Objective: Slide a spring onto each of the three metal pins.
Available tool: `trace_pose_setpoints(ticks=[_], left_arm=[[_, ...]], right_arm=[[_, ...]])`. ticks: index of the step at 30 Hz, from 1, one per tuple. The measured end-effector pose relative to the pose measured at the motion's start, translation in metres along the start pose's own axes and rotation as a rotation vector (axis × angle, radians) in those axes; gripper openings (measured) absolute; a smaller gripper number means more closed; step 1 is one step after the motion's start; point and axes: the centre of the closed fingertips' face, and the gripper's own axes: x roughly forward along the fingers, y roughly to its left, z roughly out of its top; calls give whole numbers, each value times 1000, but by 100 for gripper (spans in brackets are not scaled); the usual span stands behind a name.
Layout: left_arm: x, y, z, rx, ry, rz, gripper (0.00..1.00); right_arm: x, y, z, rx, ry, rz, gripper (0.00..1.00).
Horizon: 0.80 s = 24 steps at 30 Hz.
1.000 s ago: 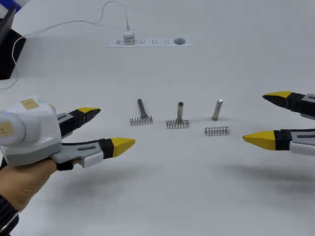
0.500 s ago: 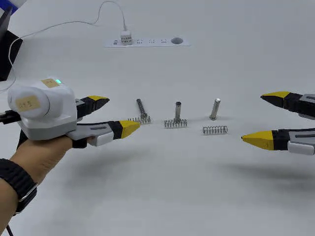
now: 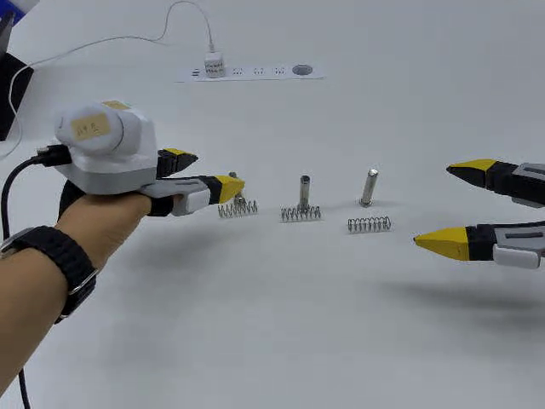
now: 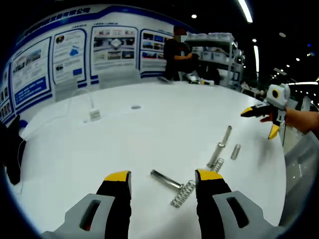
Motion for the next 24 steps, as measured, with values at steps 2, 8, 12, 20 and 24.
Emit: trace_pose_setpoints(ticks=[2, 8, 12, 20, 24], left_arm=[[4, 2, 0, 1, 22, 19, 49], [17, 5, -1, -17, 70, 50, 43], [26, 7, -4, -35, 118, 73, 39], [36, 7, -17, -57, 207, 115, 35], [36, 7, -25, -74, 239, 128, 35]], right_arm=[[0, 0, -1, 1, 1, -2, 74], [-1, -1, -3, 9, 2, -7, 74], [-1, -1, -4, 15, 3, -6, 74], [-2, -2, -2, 17, -2, -8, 73], [-3, -3, -1, 22, -10, -14, 73]])
